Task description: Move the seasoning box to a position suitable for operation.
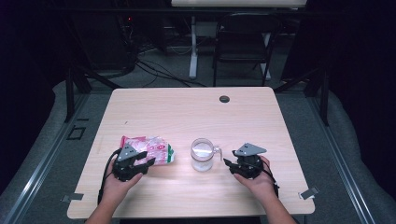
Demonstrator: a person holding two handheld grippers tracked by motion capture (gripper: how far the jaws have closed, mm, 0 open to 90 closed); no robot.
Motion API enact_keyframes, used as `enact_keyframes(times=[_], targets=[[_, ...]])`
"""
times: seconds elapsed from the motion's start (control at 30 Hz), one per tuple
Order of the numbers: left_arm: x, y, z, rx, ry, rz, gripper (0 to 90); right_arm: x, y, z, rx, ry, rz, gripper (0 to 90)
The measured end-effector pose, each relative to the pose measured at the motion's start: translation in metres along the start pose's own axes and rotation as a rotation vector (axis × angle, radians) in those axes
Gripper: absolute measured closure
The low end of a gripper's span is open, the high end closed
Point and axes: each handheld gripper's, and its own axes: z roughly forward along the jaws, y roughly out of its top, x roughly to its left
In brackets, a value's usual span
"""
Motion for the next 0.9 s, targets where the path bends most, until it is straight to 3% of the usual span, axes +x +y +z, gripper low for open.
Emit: enact_keyframes(times=[0.17, 0.27, 0.47, 0.63, 0.9], targets=[[-0.002, -0.001, 0.000, -0.003, 0.009, 0.006, 54.1, -0.003, -0.005, 0.002, 0.014, -0.021, 0.016, 51.1], [0.000, -0.002, -0.002, -0.007, 0.025, 0.007, 54.1, -0.006, -0.007, 0.005, 0.011, -0.018, 0.053, 50.1], [0.006, -0.004, -0.007, -0.016, 0.031, -0.027, 54.2, -0.007, -0.006, 0.008, 0.021, -0.022, 0.057, 51.9], [0.008, -0.005, -0.017, -0.058, 0.049, -0.043, 54.0, -0.006, -0.005, 0.017, 0.040, 0.009, 0.040, 54.8], [0.008, -0.012, -0.028, -0.067, 0.065, -0.033, 53.6, 0.002, 0.003, 0.028, 0.030, 0.068, 0.013, 58.8]])
